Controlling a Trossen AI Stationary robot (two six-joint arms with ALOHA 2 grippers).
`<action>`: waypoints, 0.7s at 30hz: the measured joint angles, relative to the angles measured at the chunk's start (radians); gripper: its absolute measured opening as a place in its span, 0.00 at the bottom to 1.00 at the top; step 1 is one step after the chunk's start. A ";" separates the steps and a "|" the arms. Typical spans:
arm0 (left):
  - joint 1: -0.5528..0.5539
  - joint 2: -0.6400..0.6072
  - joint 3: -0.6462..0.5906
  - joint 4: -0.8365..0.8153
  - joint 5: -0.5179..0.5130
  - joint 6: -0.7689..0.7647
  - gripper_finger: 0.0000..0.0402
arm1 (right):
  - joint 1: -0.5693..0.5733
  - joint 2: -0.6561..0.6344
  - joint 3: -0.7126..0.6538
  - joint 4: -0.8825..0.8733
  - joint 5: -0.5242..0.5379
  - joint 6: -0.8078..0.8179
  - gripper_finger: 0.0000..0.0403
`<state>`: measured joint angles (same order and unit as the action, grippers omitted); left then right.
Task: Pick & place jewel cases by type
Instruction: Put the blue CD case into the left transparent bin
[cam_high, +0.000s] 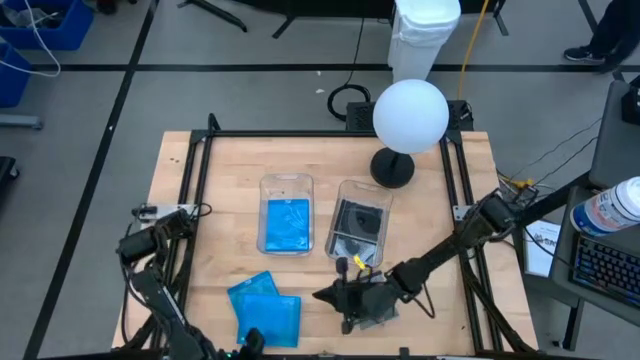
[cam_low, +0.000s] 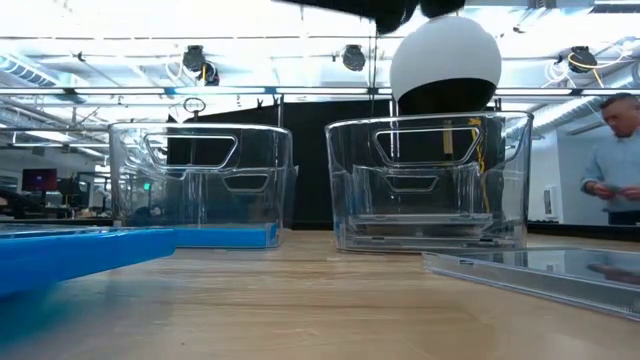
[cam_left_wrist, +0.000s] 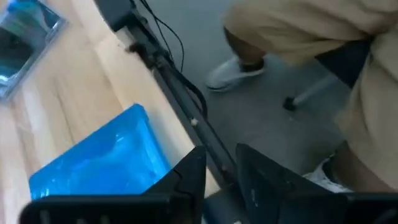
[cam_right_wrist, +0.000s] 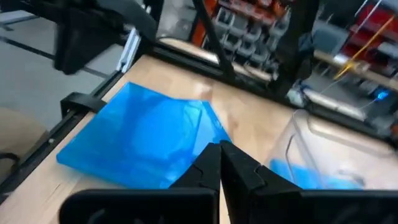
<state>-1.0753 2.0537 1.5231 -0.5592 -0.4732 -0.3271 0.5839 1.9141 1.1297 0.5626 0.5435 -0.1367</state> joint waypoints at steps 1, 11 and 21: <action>-0.002 0.010 0.023 -0.023 -0.024 0.003 0.27 | -0.008 0.000 0.000 -0.022 -0.027 0.016 0.00; -0.007 0.018 0.050 -0.107 -0.156 0.016 0.50 | -0.006 0.002 0.000 -0.022 -0.157 0.072 0.00; -0.014 0.018 0.044 -0.180 -0.156 -0.005 0.59 | -0.006 0.002 0.000 -0.017 -0.191 0.072 0.09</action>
<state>-1.0897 2.0720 1.5669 -0.7393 -0.6294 -0.3323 0.5777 1.9156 1.1301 0.5460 0.3527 -0.0646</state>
